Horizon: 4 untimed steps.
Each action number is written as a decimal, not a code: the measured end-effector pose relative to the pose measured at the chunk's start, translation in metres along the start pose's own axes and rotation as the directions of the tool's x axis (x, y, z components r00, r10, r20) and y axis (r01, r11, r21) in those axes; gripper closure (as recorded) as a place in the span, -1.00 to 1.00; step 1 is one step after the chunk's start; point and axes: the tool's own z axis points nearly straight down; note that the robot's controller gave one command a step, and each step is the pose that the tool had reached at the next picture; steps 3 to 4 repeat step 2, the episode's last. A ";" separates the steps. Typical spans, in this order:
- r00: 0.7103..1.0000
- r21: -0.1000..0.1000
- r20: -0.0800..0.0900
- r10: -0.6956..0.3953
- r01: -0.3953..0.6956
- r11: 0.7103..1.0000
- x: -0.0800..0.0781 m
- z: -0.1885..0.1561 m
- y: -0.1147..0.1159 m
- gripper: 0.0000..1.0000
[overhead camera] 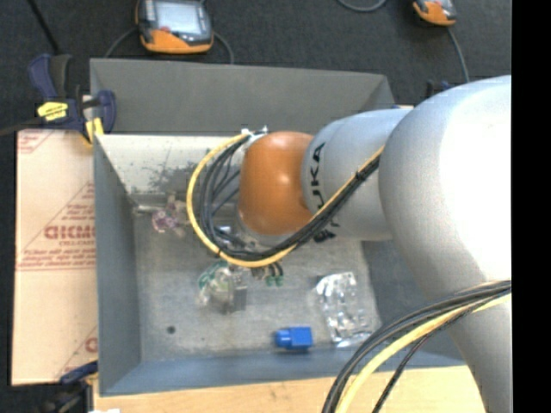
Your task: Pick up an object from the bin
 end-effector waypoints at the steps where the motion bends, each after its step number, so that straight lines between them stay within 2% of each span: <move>1: 1.000 -0.001 0.003 0.003 -0.003 1.000 -0.001 -0.002 0.000 1.00; 2: 1.000 0.000 0.011 -0.003 0.003 1.000 0.012 -0.133 0.001 1.00; 4: 1.000 0.000 0.011 -0.003 0.003 1.000 0.012 -0.133 0.001 1.00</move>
Offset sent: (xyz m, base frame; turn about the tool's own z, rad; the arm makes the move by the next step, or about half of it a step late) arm 0.0000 0.0000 0.0000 0.0000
